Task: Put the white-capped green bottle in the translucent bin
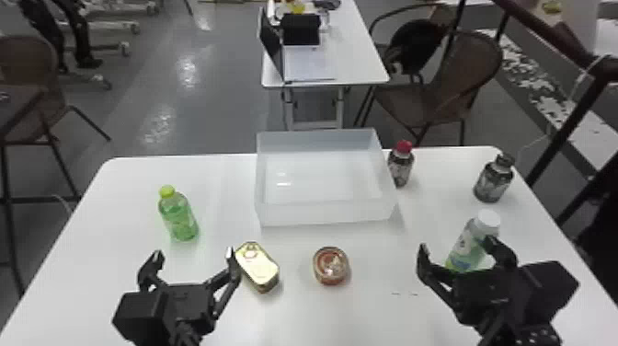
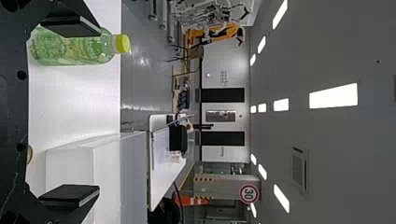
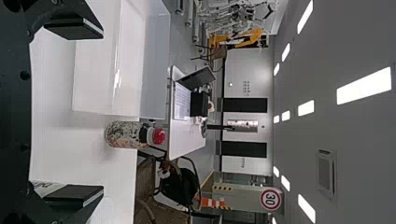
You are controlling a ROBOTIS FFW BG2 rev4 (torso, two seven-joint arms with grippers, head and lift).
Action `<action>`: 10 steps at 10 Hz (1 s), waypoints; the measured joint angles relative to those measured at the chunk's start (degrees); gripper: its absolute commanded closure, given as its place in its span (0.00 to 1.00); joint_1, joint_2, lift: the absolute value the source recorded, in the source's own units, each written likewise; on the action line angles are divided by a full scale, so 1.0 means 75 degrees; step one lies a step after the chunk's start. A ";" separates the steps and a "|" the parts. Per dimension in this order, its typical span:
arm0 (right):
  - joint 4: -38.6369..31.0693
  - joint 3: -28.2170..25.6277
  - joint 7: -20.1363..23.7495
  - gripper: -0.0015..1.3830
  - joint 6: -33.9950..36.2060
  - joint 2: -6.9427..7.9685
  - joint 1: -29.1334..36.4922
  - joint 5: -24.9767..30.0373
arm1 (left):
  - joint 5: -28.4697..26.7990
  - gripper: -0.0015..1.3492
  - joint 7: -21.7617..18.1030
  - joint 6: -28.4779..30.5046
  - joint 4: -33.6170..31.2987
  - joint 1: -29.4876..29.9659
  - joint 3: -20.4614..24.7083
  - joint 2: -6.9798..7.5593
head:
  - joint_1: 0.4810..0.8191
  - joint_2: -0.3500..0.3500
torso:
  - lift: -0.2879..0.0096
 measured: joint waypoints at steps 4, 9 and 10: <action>0.0002 0.0027 -0.0002 0.09 0.0000 -0.0030 -0.0015 -0.0006 | 0.0012 0.09 -0.0019 0.0026 0.0000 -0.0004 0.0000 0.0000 | 0.63 0.53 | 0.81; -0.0137 -0.0099 -0.0261 0.09 -0.0135 -0.0030 -0.0100 -0.0123 | 0.0042 0.09 -0.0018 0.0003 0.0000 0.0014 0.0000 0.0004 | 0.63 0.51 | 0.81; -0.0191 -0.0237 -0.0512 0.09 -0.0238 -0.0030 -0.0029 -0.0125 | 0.0049 0.09 -0.0018 0.0004 0.0000 0.0021 0.0003 -0.0006 | 0.63 0.49 | 0.81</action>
